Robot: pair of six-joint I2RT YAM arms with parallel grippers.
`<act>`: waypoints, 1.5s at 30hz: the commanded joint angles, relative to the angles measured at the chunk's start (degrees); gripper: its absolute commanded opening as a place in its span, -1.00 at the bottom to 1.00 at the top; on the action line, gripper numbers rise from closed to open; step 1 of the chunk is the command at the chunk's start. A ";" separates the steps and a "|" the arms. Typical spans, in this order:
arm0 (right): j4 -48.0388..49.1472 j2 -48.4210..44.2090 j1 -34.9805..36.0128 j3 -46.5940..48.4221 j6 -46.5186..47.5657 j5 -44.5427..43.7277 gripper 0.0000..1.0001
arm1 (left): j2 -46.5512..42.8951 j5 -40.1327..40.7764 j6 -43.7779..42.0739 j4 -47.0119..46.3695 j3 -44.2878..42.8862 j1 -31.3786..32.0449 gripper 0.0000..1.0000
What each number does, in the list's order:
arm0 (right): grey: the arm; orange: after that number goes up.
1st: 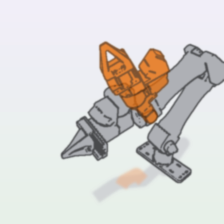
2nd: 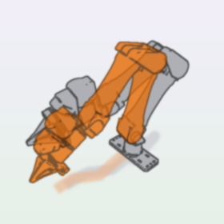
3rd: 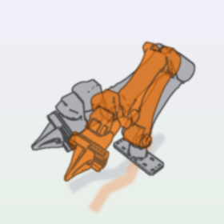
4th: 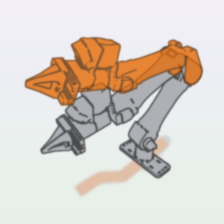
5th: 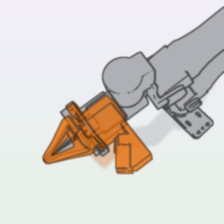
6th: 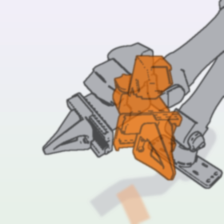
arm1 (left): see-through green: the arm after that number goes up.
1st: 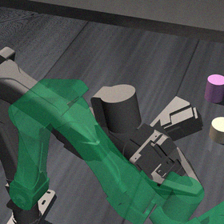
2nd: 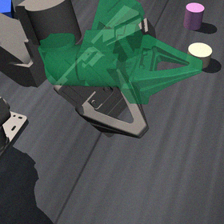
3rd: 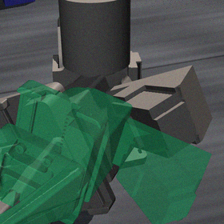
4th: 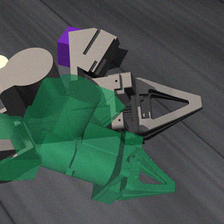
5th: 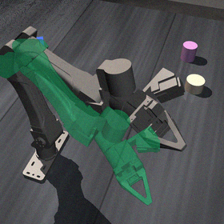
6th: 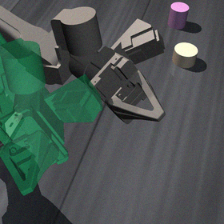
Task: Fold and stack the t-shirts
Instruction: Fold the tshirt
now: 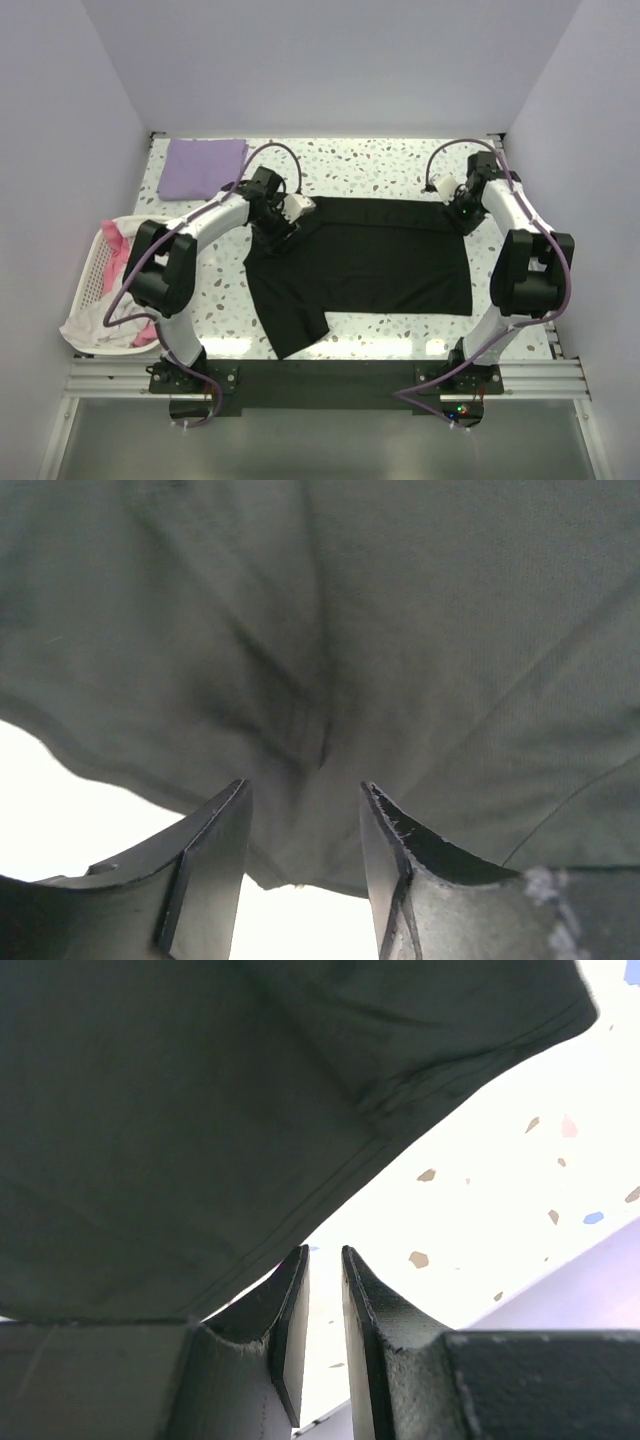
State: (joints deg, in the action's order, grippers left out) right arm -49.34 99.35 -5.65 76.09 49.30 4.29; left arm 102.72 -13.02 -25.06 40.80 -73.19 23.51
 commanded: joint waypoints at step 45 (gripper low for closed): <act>4.52 16.05 0.73 11.53 -2.63 -3.33 -0.50 | 3.72 3.96 5.02 7.72 -12.60 6.81 -1.00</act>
State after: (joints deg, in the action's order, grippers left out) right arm -45.21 116.31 -5.19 85.54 46.15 2.02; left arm 108.75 -8.78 -21.54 45.60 -84.47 29.91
